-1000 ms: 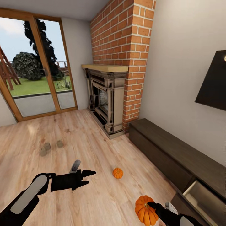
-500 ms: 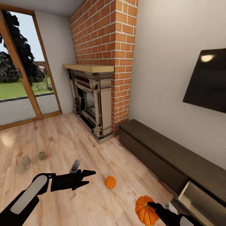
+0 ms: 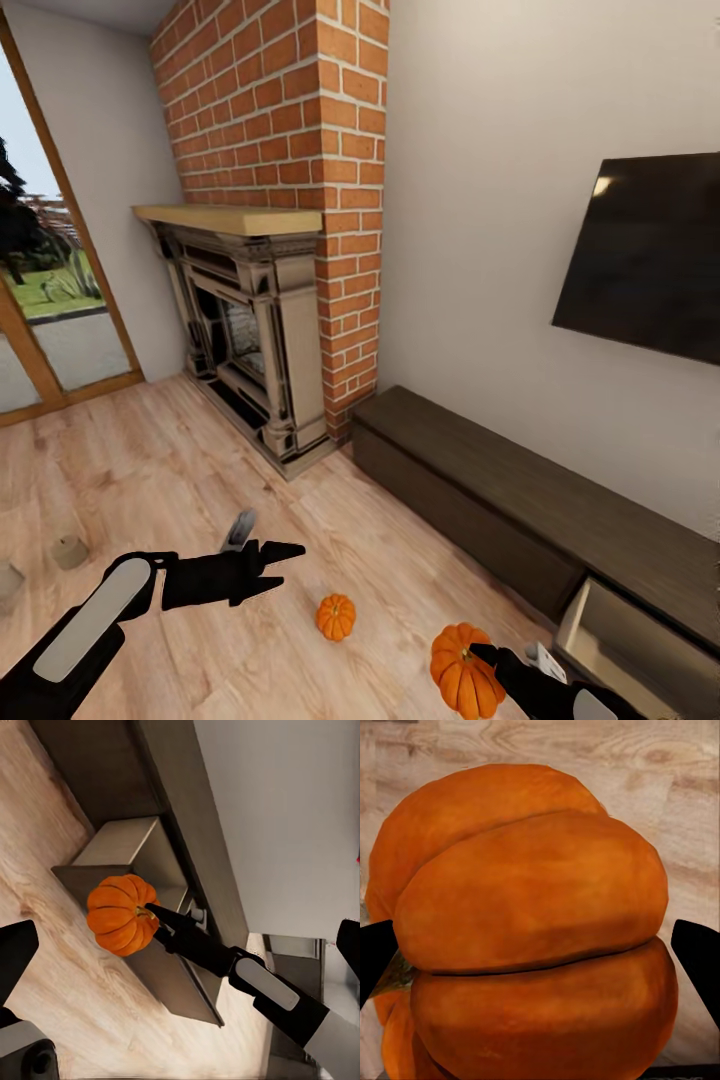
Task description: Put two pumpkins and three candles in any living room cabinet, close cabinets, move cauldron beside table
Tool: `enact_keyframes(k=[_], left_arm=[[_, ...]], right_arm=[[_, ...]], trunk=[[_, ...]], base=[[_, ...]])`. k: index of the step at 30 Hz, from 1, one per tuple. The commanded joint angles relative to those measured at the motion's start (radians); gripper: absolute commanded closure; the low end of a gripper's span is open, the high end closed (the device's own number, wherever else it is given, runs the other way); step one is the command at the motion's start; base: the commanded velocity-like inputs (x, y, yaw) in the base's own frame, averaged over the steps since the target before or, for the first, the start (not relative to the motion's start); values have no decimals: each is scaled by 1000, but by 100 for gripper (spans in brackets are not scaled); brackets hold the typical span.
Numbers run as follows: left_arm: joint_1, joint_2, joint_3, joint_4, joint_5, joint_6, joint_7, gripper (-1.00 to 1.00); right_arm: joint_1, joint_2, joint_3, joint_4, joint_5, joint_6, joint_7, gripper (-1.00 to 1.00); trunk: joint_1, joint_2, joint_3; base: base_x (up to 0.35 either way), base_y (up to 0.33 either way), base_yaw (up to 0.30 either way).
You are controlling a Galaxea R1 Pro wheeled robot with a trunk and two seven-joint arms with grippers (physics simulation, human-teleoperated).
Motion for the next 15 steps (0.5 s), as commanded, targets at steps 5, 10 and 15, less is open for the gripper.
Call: enact_keyframes(k=[5, 10, 15], left_arm=[[0, 1, -1, 0, 3, 1, 1, -100], [0, 1, -1, 0, 3, 1, 1, -100], [0, 1, -1, 0, 3, 1, 2, -100]], right_arm=[[-1, 0, 2, 0, -13, 6, 0, 100], [-1, 0, 2, 0, -13, 6, -1, 100], [-1, 0, 2, 0, -13, 6, -2, 100]], trunk=[[1, -1, -1], [1, -1, -1], [1, -1, -1]], base=[[283, 210, -230], [281, 210, -230], [280, 195, -265]])
